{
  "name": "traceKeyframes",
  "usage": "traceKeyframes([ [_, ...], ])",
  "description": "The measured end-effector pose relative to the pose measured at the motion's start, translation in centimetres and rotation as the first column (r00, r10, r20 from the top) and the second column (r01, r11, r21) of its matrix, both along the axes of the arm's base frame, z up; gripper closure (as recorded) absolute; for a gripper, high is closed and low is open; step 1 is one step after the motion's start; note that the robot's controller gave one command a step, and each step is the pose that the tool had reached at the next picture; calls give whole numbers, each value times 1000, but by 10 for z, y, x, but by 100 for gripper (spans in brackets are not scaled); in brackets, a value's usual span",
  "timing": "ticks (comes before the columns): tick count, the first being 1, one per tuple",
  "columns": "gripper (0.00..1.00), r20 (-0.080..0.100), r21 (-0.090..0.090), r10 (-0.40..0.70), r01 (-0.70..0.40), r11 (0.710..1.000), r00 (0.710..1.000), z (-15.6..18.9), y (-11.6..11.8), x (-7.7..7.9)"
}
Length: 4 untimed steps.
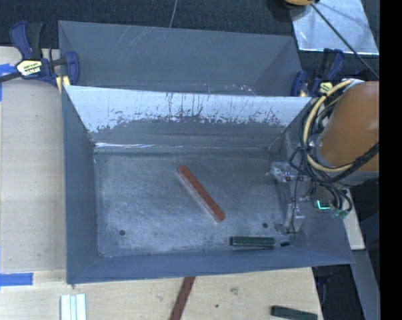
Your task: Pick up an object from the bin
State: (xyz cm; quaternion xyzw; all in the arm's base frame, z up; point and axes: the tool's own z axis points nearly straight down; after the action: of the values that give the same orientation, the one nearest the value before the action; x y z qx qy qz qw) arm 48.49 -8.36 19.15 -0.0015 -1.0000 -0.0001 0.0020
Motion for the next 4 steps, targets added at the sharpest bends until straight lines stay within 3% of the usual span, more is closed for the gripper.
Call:
traceKeyframes([
  [1,0,7,-1,3,-3,1000,1000,3,0,2],
  [2,0,13,-2,13,-13,1000,1000,-65,5,10],
  [3,100,5,0,-19,19,1000,1000,-119,23,-1],
  [4,100,5,0,-19,19,1000,1000,-119,23,-1],
])
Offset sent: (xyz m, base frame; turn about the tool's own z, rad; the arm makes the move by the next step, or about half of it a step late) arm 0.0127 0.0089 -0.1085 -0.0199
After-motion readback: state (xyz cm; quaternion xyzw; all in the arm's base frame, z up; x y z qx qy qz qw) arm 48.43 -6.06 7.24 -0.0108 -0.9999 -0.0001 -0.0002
